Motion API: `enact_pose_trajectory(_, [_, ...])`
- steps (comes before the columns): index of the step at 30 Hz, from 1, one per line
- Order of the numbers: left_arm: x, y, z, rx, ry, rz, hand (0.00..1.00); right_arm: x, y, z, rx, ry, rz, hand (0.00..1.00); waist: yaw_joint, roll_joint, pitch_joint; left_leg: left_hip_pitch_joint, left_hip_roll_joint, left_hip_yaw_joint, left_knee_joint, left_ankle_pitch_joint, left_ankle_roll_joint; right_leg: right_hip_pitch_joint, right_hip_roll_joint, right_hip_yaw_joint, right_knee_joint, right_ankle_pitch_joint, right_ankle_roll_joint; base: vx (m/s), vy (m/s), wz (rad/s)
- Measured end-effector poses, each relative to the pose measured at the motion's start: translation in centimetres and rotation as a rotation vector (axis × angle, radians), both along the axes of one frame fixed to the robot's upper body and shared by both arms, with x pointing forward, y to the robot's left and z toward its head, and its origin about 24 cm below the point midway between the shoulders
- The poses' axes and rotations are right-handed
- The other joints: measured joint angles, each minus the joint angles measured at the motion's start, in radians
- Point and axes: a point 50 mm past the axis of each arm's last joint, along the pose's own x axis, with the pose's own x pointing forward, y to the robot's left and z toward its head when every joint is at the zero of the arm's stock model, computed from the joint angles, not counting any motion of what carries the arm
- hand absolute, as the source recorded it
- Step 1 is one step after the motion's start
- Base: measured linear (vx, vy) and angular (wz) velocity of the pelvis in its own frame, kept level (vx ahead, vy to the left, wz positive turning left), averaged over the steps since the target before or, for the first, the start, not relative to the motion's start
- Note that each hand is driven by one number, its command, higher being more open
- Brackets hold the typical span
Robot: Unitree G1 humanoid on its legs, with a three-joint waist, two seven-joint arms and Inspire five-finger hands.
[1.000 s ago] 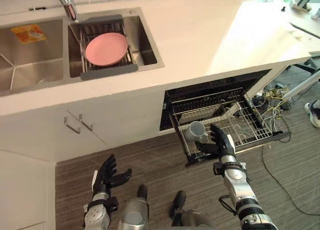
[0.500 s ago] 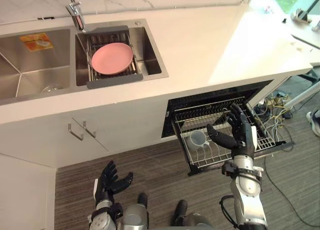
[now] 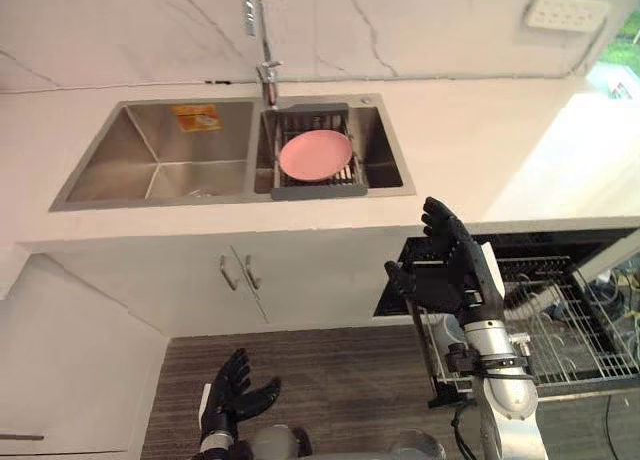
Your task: Walk over to the sink, pick up the cup, carry it to the dishwasher, place the cup inside the dishwasher, then close the dishwasher door
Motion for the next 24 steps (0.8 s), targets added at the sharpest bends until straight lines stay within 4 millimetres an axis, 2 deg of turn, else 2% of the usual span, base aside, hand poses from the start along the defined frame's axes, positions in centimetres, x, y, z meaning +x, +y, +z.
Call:
enact_pose_trajectory(1, [0.0,0.1,0.0,0.004,0.000,-0.006,0.90,0.0,0.1,0.0,0.000,-0.001,0.002,0.90,-0.006,0.000,0.000,0.002,0.000,-0.016,-0.003,0.000,0.000,-0.007,0.032,0.023,-0.011,-0.025,0.005,0.09,-0.011,0.94])
enact_pose_trajectory(2, [0.1,0.2,0.0,0.011,0.000,-0.014,0.90,0.0,0.2,0.1,-0.003,-0.006,0.008,0.90,-0.006,-0.012,-0.008,0.008,-0.002,-0.041,-0.012,0.001,-0.001,-0.025,0.087,0.049,-0.059,-0.062,0.005,0.10,-0.044,0.64])
enact_pose_trajectory(5, [-0.2,0.5,-0.1,0.021,0.012,-0.018,0.90,0.1,-0.1,0.9,-0.039,-0.032,0.027,0.90,-0.005,-0.018,-0.018,0.024,0.000,-0.098,-0.025,-0.013,-0.014,-0.102,0.185,0.049,-0.229,-0.073,-0.005,0.14,-0.091,0.55])
enact_pose_trajectory(6, [-0.4,0.5,-0.2,0.020,0.019,-0.018,0.90,0.1,-0.2,1.0,-0.047,-0.033,0.030,0.90,-0.007,-0.016,-0.021,0.028,0.002,-0.107,-0.022,-0.019,-0.020,-0.118,0.196,0.055,-0.252,-0.065,-0.005,0.18,-0.111,0.52])
enact_pose_trajectory(7, [-0.5,0.6,-0.2,0.020,0.023,-0.019,0.90,-0.1,-0.3,1.2,-0.058,-0.039,0.032,0.90,-0.008,-0.023,-0.028,0.030,0.005,-0.126,0.002,-0.043,-0.034,-0.128,0.212,0.070,-0.317,-0.027,-0.018,0.23,-0.141,0.50])
enact_pose_trajectory(8, [-0.6,0.7,-0.2,0.019,0.024,-0.015,0.90,-0.2,-0.4,1.4,-0.066,-0.047,0.038,0.90,-0.010,-0.022,-0.030,0.031,0.007,-0.146,0.039,-0.078,-0.049,-0.124,0.218,0.073,-0.346,0.039,-0.044,0.33,-0.212,0.57])
enact_pose_trajectory(9, [-0.8,0.5,-0.4,0.018,0.038,-0.018,0.90,-0.3,-0.6,1.5,-0.081,-0.050,0.041,0.90,-0.013,-0.008,-0.040,0.031,0.030,-0.165,0.078,-0.111,-0.062,-0.107,0.229,0.048,-0.332,0.047,-0.039,0.30,-0.190,0.46])
enact_pose_trajectory(10, [-1.4,0.2,-0.6,0.013,0.054,-0.018,0.90,-0.4,-0.7,1.8,-0.098,-0.055,0.045,0.90,-0.008,0.018,-0.071,0.030,0.061,-0.174,0.085,-0.121,-0.084,-0.098,0.251,0.022,-0.332,0.022,-0.049,0.35,-0.182,0.41])
enact_pose_trajectory(12, [-1.6,-0.1,-0.7,0.004,0.053,-0.033,0.90,-0.4,-0.6,2.7,-0.108,-0.095,0.049,0.90,-0.013,0.031,-0.086,0.019,0.085,-0.163,0.104,-0.116,-0.090,-0.088,0.263,-0.009,-0.348,0.006,-0.059,0.35,-0.141,0.43])
enact_pose_trajectory(13, [-1.7,-0.7,-0.7,-0.014,0.048,-0.035,0.90,-0.6,-0.6,3.6,-0.120,-0.133,0.044,0.90,-0.014,0.043,-0.087,-0.019,0.119,-0.131,0.203,-0.110,-0.090,-0.050,0.281,-0.034,-0.386,0.003,-0.065,0.30,-0.134,0.42])
enact_pose_trajectory(14, [-1.8,-0.8,-0.7,-0.019,0.050,-0.032,0.90,-0.7,-0.5,3.9,-0.125,-0.142,0.042,0.90,-0.009,0.044,-0.087,-0.038,0.134,-0.115,0.262,-0.101,-0.091,-0.029,0.290,-0.038,-0.402,0.001,-0.068,0.35,-0.159,0.34])
enact_pose_trajectory(16, [-1.9,-0.4,-0.6,-0.010,0.036,-0.015,0.90,-1.1,-0.1,4.7,-0.135,-0.173,0.047,0.90,0.008,0.045,-0.086,-0.125,0.199,-0.061,0.513,-0.038,-0.078,0.064,0.317,-0.039,-0.478,-0.005,-0.081,0.28,-0.079,0.00])
enact_pose_trajectory(17, [-2.1,-0.3,-0.6,-0.005,0.044,-0.012,0.90,-1.2,0.0,4.9,-0.133,-0.179,0.049,0.90,0.012,0.040,-0.088,-0.140,0.209,-0.052,0.537,-0.045,-0.076,0.077,0.320,-0.034,-0.492,-0.005,-0.082,0.23,-0.022,-0.22])
enact_pose_trajectory(18, [-2.2,-0.2,-0.7,-0.002,0.048,-0.013,0.90,-1.2,0.0,5.0,-0.129,-0.186,0.048,0.90,0.018,0.040,-0.100,-0.161,0.215,-0.044,0.521,-0.064,-0.074,0.093,0.320,-0.021,-0.516,-0.016,-0.097,0.20,0.011,-0.29])
enact_pose_trajectory(20, [-2.3,-0.3,-0.7,-0.005,0.053,-0.027,0.90,-1.1,-0.1,5.0,-0.129,-0.179,0.040,0.90,0.028,0.043,-0.113,-0.170,0.207,-0.040,0.381,-0.087,-0.073,0.099,0.313,0.010,-0.534,-0.008,-0.085,0.23,0.069,-0.42])
enact_pose_trajectory(21, [-2.3,-0.4,-0.8,-0.005,0.055,-0.041,0.90,-1.1,-0.4,4.7,-0.132,-0.161,0.029,0.90,0.030,0.048,-0.116,-0.165,0.192,-0.050,0.225,-0.055,-0.081,0.090,0.309,0.025,-0.519,0.004,-0.060,0.18,0.113,-0.37])
enact_pose_trajectory(22, [-2.2,-0.6,-0.8,-0.008,0.053,-0.042,0.90,-1.1,-0.6,4.6,-0.136,-0.151,0.021,0.90,0.030,0.062,-0.122,-0.162,0.187,-0.062,0.145,-0.002,-0.111,0.082,0.312,0.030,-0.509,0.003,-0.051,0.21,0.169,-0.38])
enact_pose_trajectory(23, [-2.3,-0.7,-0.8,-0.013,0.057,-0.038,0.90,-0.9,-0.7,3.8,-0.124,-0.108,0.011,0.90,0.040,0.043,-0.128,-0.134,0.162,-0.057,0.109,0.013,-0.116,0.076,0.298,0.066,-0.500,-0.006,-0.037,0.19,0.163,-0.17])
enact_pose_trajectory(24, [-2.0,-0.6,-0.7,-0.006,0.046,-0.041,0.90,-0.9,-0.9,3.5,-0.124,-0.081,0.005,0.90,0.033,0.033,-0.134,-0.116,0.138,-0.054,0.078,0.020,-0.107,0.076,0.279,0.083,-0.503,-0.004,-0.034,0.18,0.166,-0.08])
